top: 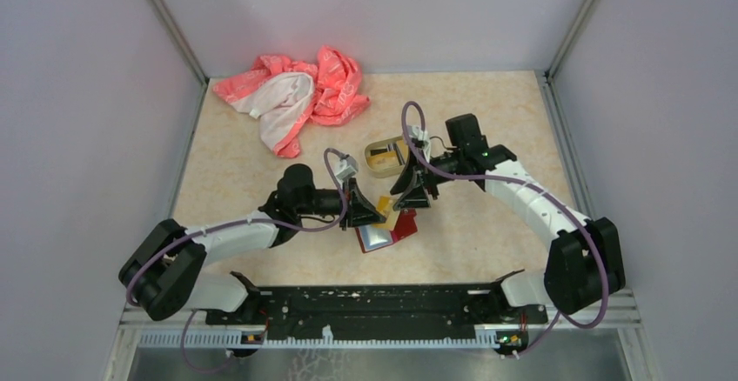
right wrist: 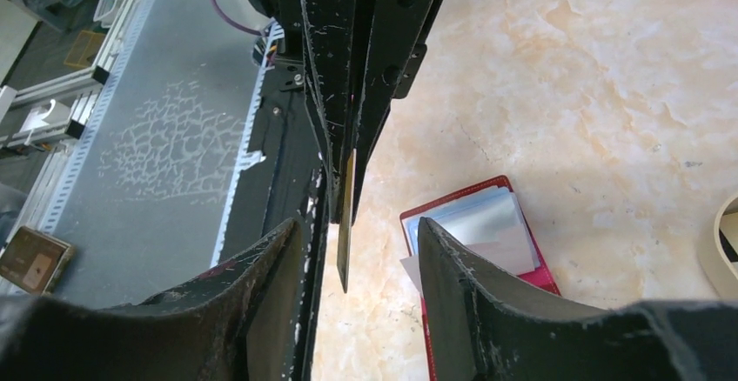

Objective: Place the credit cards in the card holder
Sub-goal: Insert the credit card into the card holder.

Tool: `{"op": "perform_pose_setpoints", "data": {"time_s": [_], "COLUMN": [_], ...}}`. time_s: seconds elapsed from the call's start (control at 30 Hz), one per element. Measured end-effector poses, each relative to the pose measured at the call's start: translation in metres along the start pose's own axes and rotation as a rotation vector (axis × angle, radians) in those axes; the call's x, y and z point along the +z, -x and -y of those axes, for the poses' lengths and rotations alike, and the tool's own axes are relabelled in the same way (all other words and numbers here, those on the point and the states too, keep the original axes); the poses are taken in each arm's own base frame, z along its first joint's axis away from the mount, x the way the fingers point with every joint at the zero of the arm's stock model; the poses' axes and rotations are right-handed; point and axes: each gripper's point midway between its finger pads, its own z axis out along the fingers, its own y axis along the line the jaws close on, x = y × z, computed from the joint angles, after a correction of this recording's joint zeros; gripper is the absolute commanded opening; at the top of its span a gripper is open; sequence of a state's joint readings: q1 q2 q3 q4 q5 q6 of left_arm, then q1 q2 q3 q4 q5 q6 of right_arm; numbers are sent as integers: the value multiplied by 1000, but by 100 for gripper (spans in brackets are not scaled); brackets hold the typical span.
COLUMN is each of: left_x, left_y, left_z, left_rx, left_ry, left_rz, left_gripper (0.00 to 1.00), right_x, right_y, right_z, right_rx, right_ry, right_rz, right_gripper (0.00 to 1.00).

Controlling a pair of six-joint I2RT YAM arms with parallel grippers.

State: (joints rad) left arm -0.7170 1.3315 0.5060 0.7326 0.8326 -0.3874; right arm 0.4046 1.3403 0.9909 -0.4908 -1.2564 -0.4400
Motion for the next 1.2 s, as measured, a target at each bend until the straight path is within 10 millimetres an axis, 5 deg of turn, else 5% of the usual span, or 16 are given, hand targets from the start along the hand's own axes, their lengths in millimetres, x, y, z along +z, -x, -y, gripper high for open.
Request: {"op": "perform_pose_setpoints", "data": {"time_s": [0.37,0.53,0.6,0.63,0.73,0.83,0.97,1.2], "left_x": [-2,-3,-3,-3,-4,-8,-34,-58], "left_y": [-4,-3,-4,-4,-4,-2,-12,-48], "left_z": [-4,-4,-5,-5,-7,-13,-25,-46], "left_rx": [-23,-27,-31,-33,-38,-53,-89,-253], "left_ry": [13,14,16,16,24,59,170,347], "left_rz": [-19,-17,-18,-18,-14,10,59,77], "left_gripper": [0,0,0,3,42,53,48,19], "right_x": [12,14,14,14,15,14,9,-1], "right_y": [-14,-18,-19,-19,-19,-19,-19,-19], "right_z": [-3,0,-1,-2,-1,1,9,21], "right_rx": [6,17,25,26,28,33,37,53], "right_ry": [19,13,16,18,21,15,-21,-74], "right_rz": [-53,-66,-68,-70,-75,-83,-83,-78], "right_gripper": [26,0,0,0,0,0,0,0]}}
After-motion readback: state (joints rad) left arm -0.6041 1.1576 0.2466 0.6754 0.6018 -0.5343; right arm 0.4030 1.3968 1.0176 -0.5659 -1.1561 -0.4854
